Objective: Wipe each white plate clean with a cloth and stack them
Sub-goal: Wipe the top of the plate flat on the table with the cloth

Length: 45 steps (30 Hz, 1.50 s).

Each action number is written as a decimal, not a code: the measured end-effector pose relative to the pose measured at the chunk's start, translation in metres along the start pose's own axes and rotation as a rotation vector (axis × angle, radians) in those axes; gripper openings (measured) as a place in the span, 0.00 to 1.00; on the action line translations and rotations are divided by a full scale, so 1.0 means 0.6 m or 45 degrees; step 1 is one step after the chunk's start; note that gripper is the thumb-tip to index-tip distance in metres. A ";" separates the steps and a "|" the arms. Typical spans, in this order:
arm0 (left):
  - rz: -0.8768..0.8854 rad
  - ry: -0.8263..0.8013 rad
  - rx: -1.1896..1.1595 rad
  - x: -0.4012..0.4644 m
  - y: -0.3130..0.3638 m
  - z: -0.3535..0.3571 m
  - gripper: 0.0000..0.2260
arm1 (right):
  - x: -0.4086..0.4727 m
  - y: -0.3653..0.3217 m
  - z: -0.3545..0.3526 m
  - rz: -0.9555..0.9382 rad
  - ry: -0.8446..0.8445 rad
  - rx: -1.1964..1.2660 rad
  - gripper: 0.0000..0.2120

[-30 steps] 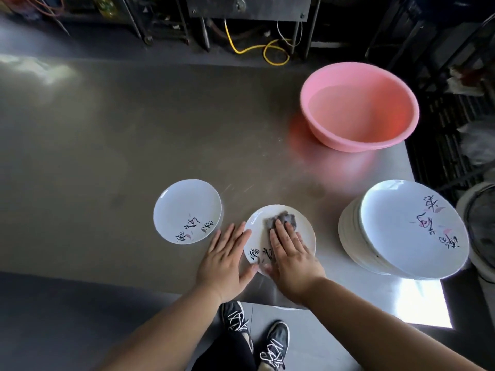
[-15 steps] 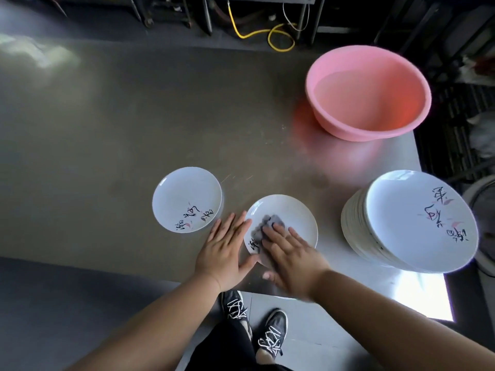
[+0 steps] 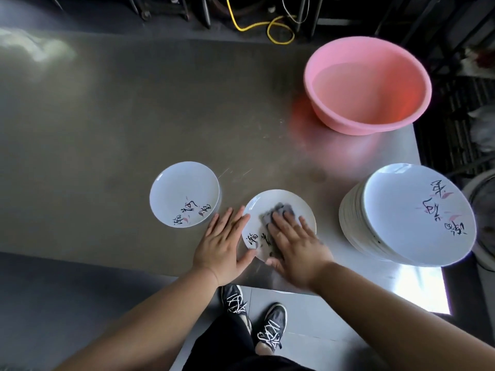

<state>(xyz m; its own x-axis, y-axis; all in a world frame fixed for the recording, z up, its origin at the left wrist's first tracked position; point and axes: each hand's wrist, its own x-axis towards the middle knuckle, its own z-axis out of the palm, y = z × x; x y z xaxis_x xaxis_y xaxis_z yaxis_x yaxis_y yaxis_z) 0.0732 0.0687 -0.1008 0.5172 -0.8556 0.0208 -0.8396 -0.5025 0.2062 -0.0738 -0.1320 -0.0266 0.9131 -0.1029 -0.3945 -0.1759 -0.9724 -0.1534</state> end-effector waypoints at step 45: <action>-0.055 -0.025 -0.060 0.001 0.004 -0.007 0.35 | 0.001 0.034 0.020 0.416 0.132 0.252 0.41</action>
<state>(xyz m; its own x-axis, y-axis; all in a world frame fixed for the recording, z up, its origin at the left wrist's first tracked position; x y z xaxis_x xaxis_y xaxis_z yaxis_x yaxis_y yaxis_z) 0.0722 0.0672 -0.0964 0.5488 -0.8359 -0.0082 -0.8077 -0.5327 0.2527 -0.0812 -0.1493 -0.0410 0.8278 -0.4310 -0.3592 -0.5217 -0.8268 -0.2104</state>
